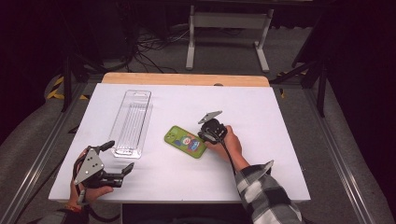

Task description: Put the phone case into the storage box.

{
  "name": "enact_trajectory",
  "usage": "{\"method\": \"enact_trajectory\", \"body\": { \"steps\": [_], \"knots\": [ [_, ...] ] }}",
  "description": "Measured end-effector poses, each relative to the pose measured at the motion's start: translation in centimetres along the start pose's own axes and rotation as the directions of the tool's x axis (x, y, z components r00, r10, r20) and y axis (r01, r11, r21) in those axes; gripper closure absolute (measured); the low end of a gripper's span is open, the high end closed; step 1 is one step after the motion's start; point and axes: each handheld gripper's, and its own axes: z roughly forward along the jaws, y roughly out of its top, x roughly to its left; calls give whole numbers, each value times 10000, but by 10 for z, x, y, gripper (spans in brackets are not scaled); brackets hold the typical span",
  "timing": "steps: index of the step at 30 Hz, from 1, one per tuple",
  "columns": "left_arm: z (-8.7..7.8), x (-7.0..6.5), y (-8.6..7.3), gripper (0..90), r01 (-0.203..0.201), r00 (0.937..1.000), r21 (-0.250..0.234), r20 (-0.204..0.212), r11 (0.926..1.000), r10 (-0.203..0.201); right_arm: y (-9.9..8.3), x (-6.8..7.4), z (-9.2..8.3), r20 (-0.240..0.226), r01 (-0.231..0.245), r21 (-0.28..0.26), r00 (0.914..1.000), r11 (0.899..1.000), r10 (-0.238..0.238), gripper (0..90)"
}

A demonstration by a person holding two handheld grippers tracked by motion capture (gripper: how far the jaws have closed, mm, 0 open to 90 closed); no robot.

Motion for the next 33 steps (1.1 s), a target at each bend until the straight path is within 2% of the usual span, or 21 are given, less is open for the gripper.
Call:
{"method": "enact_trajectory", "body": {
  "steps": [4, 12, 14, 15, 18, 21, 22, 24, 25, 26, 28, 29, 31, 33],
  "knots": [
    [1, -2, 0, 48, 118, 9999, -31, 67, 9999, -118, -7, 6, -7, -105, 146, 64, 9998, 9999, -145, 889],
    [1, -2, 0, 48, 135, 9999, -51, 48, 9999, -135, -13, 11, -13, -255, 121, 188, 9996, 9998, -116, 848],
    [1, -1, 0, 48, 32, 10000, 14, 34, 10000, -32, -13, 11, -14, -145, 64, 253, 9999, 9997, -60, 788],
    [1, -1, 0, 48, 108, 9999, -24, 50, 9999, -108, -12, 11, -15, -13, 55, 270, 10000, 9996, -55, 763],
    [2, -1, 0, 49, 106, 9999, -5, 80, 9999, -106, -9, 11, -19, 145, -2, 103, 9999, 9999, 1, 692],
    [2, -2, 0, 48, 92, 9999, 27, 116, 10000, -92, 0, 12, -25, 107, -118, -204, 9999, 9997, 120, 534],
    [3, -2, 0, 48, 111, 9998, 34, 139, 9999, -112, 0, 12, -25, 107, -118, -204, 9999, 9997, 120, 534],
    [4, -2, 0, 48, 103, 9998, 20, 161, 9999, -104, 14, 16, -25, 163, -116, -197, 9998, 9997, 119, 330],
    [4, -3, -1, 48, 143, 9997, 35, 176, 9999, -144, 17, 16, -24, 154, -153, -222, 9998, 9996, 157, 294],
    [4, -3, -1, 48, 143, 9997, 35, 176, 9999, -144, 17, 16, -24, 154, -153, -222, 9998, 9996, 157, 294],
    [4, -4, -1, 48, 119, 9997, 110, 223, 9999, -122, 26, 19, -21, 63, -245, -106, 9997, 9996, 245, 201],
    [4, -3, -1, 48, 6, 9997, 155, 239, 9999, -9, 31, 20, -20, 3, -245, -28, 9997, 9997, 245, 193],
    [5, -4, -1, 49, 104, 9996, 171, 276, 9998, -109, 39, 23, -17, -140, -224, 34, 9997, 9997, 224, 171],
    [6, -4, -1, 52, -56, 9997, 278, 241, 9996, 49, 49, 27, -10, -364, -312, 364, 9988, 9989, 325, 139]
  ]
}}
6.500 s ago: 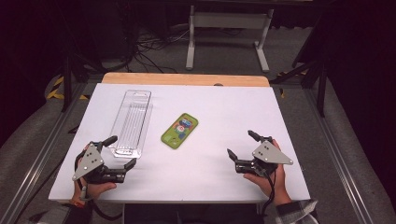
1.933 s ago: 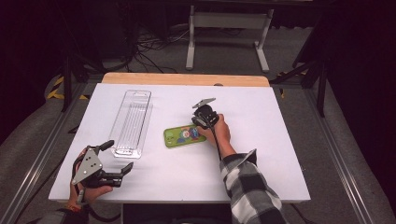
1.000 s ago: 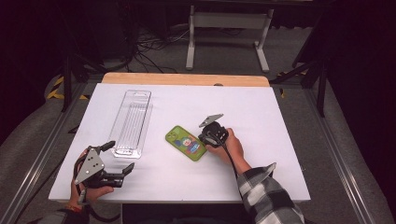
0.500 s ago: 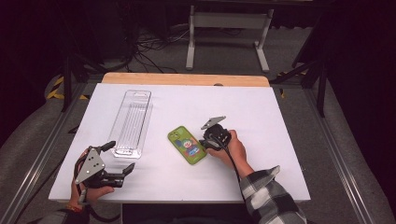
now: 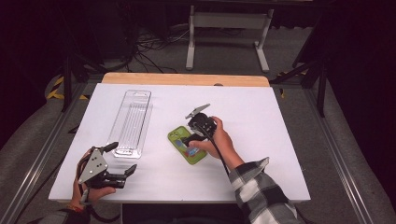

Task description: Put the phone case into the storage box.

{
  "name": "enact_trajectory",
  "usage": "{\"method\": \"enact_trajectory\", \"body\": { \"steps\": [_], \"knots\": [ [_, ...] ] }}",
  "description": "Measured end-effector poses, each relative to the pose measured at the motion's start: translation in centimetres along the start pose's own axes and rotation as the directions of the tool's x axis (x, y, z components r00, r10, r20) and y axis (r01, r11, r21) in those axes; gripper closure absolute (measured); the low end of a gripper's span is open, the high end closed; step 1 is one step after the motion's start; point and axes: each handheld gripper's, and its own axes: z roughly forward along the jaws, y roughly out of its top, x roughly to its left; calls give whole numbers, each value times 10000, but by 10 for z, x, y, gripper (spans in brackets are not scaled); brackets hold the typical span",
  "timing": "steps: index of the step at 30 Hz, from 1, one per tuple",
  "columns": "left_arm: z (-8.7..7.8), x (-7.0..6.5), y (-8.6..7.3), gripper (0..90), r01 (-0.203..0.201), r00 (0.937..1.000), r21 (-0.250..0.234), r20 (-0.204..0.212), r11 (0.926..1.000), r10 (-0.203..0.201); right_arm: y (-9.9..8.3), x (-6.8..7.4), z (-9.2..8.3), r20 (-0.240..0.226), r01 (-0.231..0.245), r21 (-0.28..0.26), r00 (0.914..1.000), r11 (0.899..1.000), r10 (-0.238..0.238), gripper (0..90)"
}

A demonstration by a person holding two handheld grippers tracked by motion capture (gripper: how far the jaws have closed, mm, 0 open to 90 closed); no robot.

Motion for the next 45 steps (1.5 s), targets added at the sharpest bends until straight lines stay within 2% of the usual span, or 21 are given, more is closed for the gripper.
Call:
{"method": "enact_trajectory", "body": {
  "steps": [1, 3, 7, 9, 15, 17, 26, 31, 45],
  "knots": [
    [1, 0, 0, 53, 90, 10000, 22, 13, 10000, -90, 3, 2, 2, -13, -27, 113, 10000, 9999, 27, 136],
    [0, 1, 0, 52, -29, 10000, 29, -54, 10000, 29, 12, 7, 12, 11, -83, 417, 10000, 9991, 82, 135],
    [1, 0, -1, 52, 175, 9998, 7, 13, 9998, -175, 21, 12, 26, 55, -294, 975, 9996, 9948, 290, 124],
    [1, 0, -1, 52, 111, 9999, 65, 58, 9999, -111, 25, 15, 32, 242, -363, 1292, 9991, 9910, 334, 123],
    [2, 0, -1, 52, 27, 9999, 126, 147, 9999, -29, 30, 16, 45, 567, -592, 1838, 9972, 9812, 495, 109],
    [3, -1, -2, 52, 58, 9997, 153, 220, 9999, -62, 30, 16, 48, 419, -747, 1968, 9968, 9776, 677, 101],
    [5, -2, -2, 52, 80, 9993, 280, 367, 9996, -90, 33, 16, 55, 463, -891, 1879, 9956, 9781, 818, 104],
    [5, -2, -2, 52, 49, 9990, 318, 434, 9995, -63, 34, 16, 65, 549, -1035, 1918, 9940, 9760, 946, 114],
    [7, -3, -2, 53, 22, 9992, 351, 396, 9994, -36, 34, 16, 61, 752, -917, 1581, 9939, 9832, 806, 151]
  ]
}}
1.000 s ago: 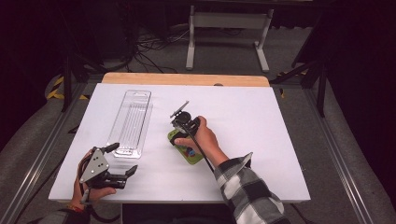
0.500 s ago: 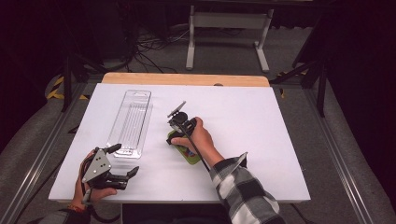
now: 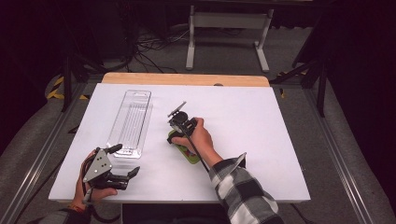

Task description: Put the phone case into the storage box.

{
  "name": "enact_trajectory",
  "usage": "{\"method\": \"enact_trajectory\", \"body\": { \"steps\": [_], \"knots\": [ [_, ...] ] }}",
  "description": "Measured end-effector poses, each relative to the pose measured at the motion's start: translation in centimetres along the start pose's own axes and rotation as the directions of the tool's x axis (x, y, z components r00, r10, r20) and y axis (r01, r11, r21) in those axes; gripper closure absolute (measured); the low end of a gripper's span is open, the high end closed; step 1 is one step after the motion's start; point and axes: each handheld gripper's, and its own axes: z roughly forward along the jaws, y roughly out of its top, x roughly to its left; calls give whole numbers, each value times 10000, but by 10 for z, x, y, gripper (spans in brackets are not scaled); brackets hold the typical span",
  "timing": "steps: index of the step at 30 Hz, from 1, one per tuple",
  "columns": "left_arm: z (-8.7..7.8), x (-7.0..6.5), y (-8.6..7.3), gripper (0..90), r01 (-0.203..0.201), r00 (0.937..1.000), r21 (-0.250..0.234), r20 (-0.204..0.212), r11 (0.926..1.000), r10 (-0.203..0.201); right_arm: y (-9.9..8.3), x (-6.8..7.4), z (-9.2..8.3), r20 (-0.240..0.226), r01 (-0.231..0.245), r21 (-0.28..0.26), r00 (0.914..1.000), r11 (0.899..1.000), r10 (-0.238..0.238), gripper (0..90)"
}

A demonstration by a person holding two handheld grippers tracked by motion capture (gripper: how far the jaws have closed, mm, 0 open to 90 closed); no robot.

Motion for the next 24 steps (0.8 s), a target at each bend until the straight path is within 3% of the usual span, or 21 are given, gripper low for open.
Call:
{"method": "enact_trajectory", "body": {
  "steps": [8, 13, 14, 15, 19, 20, 24],
  "knots": [
    [-1, 0, 1, 58, 156, 9999, -42, -36, 9999, -156, -5, -6, -18, 145, -98, -789, 9998, 9968, 110, 155],
    [-1, -1, 2, 66, 192, 9995, -70, -250, 9998, -193, -12, -7, -36, 66, -81, -1617, 9999, 9868, 93, 158],
    [-2, -1, 3, 68, 338, 9991, -127, -257, 9993, -342, -15, -7, -40, 75, -52, -1834, 9999, 9830, 67, 158],
    [-2, -1, 3, 70, 227, 9992, -178, -329, 9996, -233, -17, -7, -44, 80, -45, -2029, 9999, 9792, 62, 158],
    [-5, 0, 9, 77, 591, 9974, -511, -379, 9969, -611, -25, -4, -65, 170, 33, -3037, 9999, 9528, 20, 159],
    [-5, 0, 9, 77, 591, 9974, -511, -379, 9969, -611, -25, -4, -65, 170, 33, -3037, 9999, 9528, 20, 159],
    [-2, -1, 15, 77, 836, 9959, -590, -283, 9948, -854, -32, -3, -86, 125, -22, -3986, 9999, 9171, 79, 163]
  ]
}}
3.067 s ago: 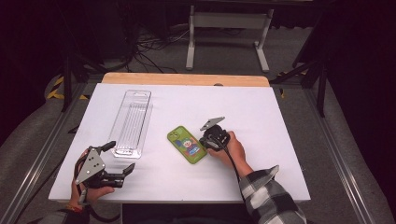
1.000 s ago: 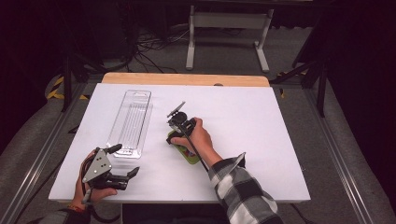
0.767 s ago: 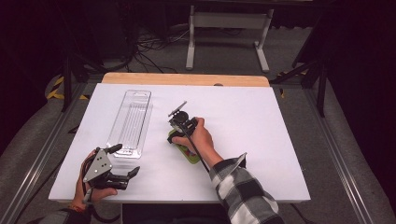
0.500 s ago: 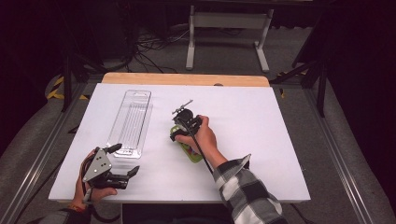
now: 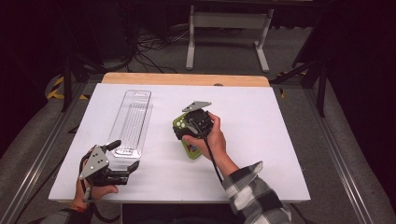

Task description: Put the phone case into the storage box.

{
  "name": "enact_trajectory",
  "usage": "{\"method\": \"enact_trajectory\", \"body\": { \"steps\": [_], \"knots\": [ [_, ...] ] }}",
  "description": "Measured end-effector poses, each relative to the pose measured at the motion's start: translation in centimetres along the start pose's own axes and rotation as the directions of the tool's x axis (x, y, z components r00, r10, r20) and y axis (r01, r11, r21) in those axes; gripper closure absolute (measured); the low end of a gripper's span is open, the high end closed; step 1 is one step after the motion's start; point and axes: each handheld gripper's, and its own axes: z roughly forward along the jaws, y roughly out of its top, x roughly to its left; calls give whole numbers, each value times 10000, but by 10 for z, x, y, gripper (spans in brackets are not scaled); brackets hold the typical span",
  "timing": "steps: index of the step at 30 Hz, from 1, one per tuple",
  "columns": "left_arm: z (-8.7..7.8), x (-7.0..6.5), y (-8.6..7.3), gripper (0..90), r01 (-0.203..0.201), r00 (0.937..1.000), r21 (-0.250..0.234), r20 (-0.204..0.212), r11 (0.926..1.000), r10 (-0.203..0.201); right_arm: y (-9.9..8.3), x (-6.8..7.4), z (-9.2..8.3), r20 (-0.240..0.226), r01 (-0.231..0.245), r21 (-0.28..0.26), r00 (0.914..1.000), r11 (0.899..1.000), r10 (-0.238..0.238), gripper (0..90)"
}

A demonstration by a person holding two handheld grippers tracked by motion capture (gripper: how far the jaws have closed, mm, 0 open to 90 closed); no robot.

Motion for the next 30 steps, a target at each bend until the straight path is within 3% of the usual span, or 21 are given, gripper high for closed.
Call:
{"method": "enact_trajectory", "body": {
  "steps": [5, 10, 15, 19, 23, 26, 30],
  "knots": [
    [6, -4, 6, 78, -86, 9999, 0, 101, 10000, 86, -2, 0, -12, -111, -152, -541, 9998, 9984, 146, 163],
    [15, -11, 18, 83, 22, 9982, -179, 599, 9998, -11, -6, 2, -21, -172, -161, -1184, 9998, 9928, 142, 163],
    [31, -21, 31, 94, -90, 9941, -336, 1074, 9994, 125, -7, 8, -32, -369, -50, -1890, 9993, 9820, -20, 163],
    [45, -28, 41, 108, 73, 9894, -449, 1452, 9990, -7, -6, 17, -39, -435, 24, -2308, 9990, 9730, -128, 163],
    [58, -35, 50, 148, 179, 9892, -394, 1460, 9991, -119, -6, 23, -44, -448, 81, -2627, 9988, 9648, -206, 162],
    [71, -37, 56, 191, 433, 9856, -273, 1645, 9987, -383, -8, 30, -52, -520, 52, -3090, 9984, 9510, -223, 161],
    [81, -42, 62, 251, 569, 9857, -311, 1606, 9979, -512, -12, 34, -57, -431, 112, -3426, 9987, 9394, -277, 161]
  ]
}}
